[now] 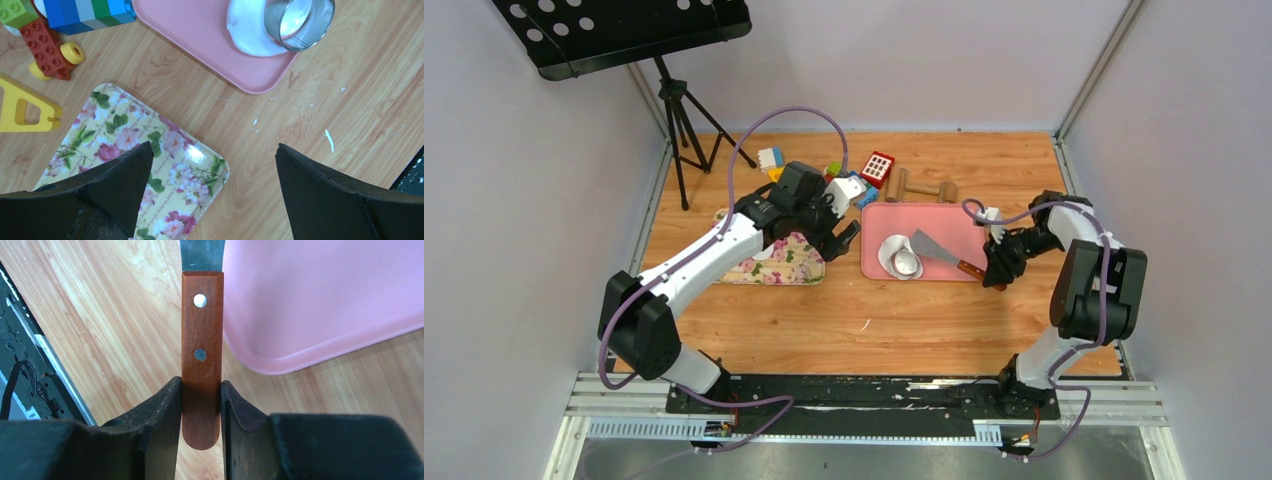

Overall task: Roll out the dumpling wrappers from the dough
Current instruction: Remove the dumpling wrapper from the work surface.

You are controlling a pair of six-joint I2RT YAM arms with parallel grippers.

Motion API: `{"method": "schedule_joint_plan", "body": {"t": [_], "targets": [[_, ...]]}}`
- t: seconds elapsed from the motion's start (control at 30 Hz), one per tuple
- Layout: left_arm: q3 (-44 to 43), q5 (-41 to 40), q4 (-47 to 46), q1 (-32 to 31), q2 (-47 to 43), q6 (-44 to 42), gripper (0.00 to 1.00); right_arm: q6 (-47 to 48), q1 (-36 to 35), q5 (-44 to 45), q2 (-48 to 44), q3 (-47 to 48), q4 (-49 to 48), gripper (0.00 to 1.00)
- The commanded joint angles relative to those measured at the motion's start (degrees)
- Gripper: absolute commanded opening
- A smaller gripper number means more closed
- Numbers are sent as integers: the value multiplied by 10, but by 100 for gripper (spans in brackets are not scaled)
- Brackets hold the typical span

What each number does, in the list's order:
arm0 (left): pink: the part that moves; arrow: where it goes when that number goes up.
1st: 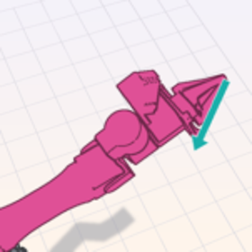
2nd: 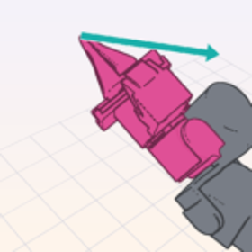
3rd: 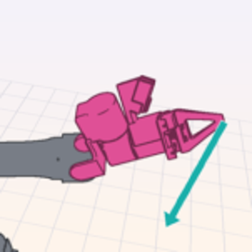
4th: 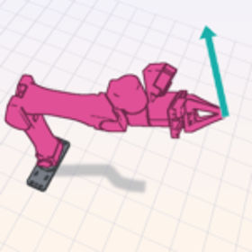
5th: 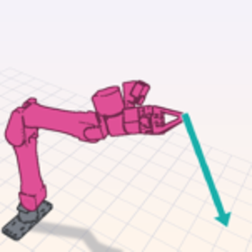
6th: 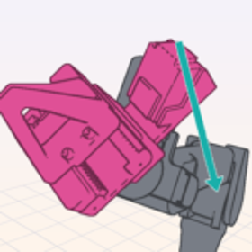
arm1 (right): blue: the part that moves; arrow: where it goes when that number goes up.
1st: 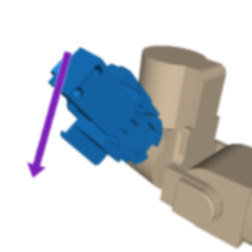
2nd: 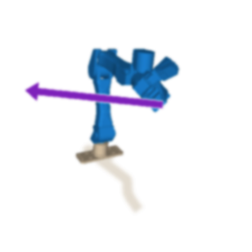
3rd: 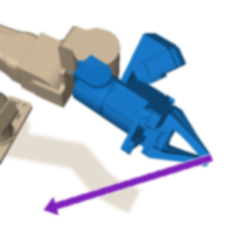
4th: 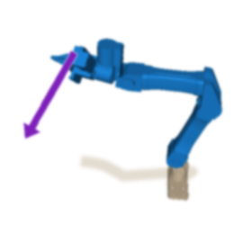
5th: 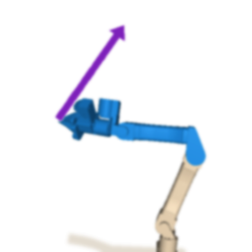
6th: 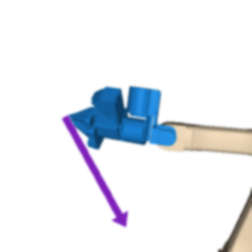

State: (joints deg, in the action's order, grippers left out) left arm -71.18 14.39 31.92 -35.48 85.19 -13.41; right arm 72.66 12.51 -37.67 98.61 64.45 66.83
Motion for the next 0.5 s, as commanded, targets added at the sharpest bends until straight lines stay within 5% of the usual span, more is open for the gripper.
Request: {"method": "schedule_joint_plan", "body": {"t": [0.0, 0.47], "targets": [[-2, -4, -14, 0, -3, -4, 100, 32, -1, -23, -62, 16, 34, 0], [-3, -7, -14, 1, -1, -3, 100, 4, -45, 44, -145, 10, 40, 0]]}}
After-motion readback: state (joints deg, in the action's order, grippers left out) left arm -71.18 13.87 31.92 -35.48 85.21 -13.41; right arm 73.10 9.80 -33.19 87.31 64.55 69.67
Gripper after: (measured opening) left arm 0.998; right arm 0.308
